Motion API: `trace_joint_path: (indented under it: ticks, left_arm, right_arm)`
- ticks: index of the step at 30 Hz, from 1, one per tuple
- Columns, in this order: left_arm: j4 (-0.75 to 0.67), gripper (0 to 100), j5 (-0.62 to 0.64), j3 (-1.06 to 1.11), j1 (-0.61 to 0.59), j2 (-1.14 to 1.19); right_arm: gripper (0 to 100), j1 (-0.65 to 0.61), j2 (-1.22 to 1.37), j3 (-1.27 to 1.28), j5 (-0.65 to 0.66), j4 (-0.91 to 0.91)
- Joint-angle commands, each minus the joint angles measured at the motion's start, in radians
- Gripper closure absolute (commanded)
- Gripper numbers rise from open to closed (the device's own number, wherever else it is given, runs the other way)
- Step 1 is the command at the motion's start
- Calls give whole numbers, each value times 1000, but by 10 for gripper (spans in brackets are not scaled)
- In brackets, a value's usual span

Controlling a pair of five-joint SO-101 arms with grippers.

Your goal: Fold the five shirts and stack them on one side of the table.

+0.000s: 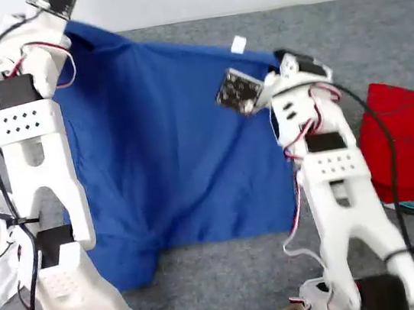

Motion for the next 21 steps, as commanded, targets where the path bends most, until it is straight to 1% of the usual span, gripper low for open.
trace_joint_path:
  ticks: [1, 7, 11, 13, 16, 21]
  left_arm:
    - [-87, 995, 8, -5, -5, -14]
    - [-86, 995, 6, 2, -6, -8]
    - [-15, 995, 6, 1, -6, -15]
    - [44, 995, 5, -4, -6, -17]
    - [163, 995, 5, -5, -14, -17]
    - [442, 995, 5, -42, -38, -17]
  right_arm:
    - [988, 7, 119, -206, 6, -28]
    - [988, -12, 312, -428, 6, -21]
    - [988, -35, 357, -466, 6, -19]
    - [988, -47, 357, -465, 6, 12]
    - [988, -64, 357, -465, 6, 110]
    - [988, -64, 357, -466, 6, 268]
